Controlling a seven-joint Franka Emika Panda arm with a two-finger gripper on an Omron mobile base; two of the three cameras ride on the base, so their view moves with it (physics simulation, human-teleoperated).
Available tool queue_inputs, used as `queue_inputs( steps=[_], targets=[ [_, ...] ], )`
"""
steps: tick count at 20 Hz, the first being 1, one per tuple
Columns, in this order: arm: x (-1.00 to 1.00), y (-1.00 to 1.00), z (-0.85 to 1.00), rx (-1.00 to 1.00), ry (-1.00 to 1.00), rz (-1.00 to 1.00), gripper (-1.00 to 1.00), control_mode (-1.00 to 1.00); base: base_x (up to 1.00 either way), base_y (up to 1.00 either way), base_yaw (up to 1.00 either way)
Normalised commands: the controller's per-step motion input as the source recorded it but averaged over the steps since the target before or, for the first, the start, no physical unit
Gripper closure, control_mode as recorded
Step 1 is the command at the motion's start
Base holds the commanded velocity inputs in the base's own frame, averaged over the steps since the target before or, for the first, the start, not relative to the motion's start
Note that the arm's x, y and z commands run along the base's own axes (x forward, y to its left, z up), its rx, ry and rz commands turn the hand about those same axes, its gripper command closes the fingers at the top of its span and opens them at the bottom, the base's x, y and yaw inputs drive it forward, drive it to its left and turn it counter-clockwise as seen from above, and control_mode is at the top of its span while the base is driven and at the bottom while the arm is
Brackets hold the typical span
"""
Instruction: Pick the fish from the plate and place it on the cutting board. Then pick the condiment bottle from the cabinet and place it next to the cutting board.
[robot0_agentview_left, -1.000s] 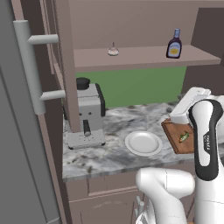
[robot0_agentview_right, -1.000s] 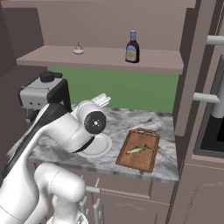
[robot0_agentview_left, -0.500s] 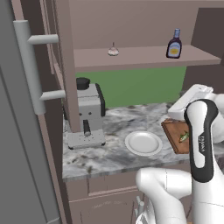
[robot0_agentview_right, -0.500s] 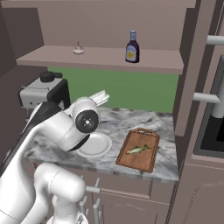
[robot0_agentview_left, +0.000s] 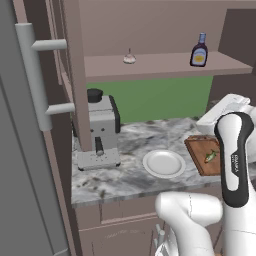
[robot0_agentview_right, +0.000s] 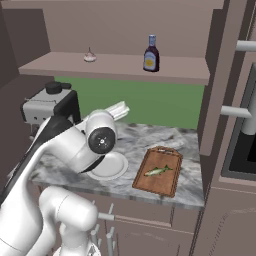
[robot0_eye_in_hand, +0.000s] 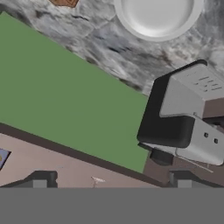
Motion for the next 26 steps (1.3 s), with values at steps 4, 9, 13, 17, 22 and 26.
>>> queue_inputs(
  steps=[4,9,13,17,22,26],
  targets=[
    [-0.03,-0.01,0.25,0.04,-0.11,0.0,-1.0,-1.0,0.0,0.0,0.0],
    [0.0,0.0,0.23,0.04,-0.11,-0.01,-1.0,-1.0,0.0,0.0,0.0],
    [0.0,0.0,0.23,0.03,-0.09,-0.03,-1.0,-1.0,0.0,0.0,0.0],
    [0.0,0.0,0.22,0.01,-0.06,-0.05,-1.0,-1.0,0.0,0.0,0.0],
    [0.02,0.0,0.22,0.0,-0.03,-0.05,-1.0,-1.0,0.0,0.0,0.0],
    [0.0,-0.03,0.27,0.01,-0.02,-0.05,-1.0,-1.0,0.0,0.0,0.0]
  ],
)
